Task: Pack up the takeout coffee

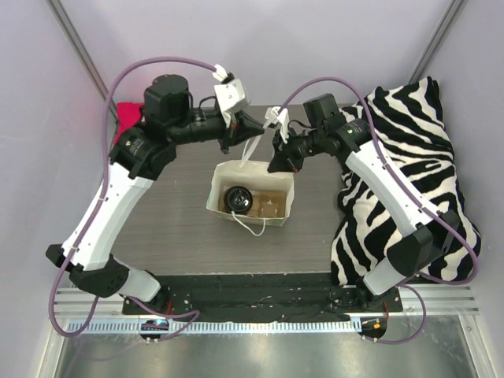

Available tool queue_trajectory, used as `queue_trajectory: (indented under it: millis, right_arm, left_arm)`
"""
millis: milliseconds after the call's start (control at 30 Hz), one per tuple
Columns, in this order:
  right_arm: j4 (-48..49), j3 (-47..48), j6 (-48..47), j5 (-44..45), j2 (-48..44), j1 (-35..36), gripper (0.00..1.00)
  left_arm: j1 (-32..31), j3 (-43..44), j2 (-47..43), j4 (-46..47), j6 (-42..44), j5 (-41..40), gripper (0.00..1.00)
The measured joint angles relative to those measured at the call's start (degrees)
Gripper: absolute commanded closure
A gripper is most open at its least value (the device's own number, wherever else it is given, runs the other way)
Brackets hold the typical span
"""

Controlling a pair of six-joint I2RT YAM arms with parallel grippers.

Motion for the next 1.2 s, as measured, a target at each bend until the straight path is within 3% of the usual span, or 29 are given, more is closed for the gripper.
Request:
queue_trajectory:
  millis: [567,1200]
  right_arm:
    - [-4.26,4.13,-1.95,-3.41,5.49,-0.83,0.99]
    - [-7.80,6.56,-5.46,-5.33,6.99,-2.08,0.99]
  left_arm:
    - [-1.14,-19.10,-0.09,5.90,12.70,-0.81,1.00]
    - [0.83,-30.21,-2.25,5.09,23.19,-1.05,1.00]
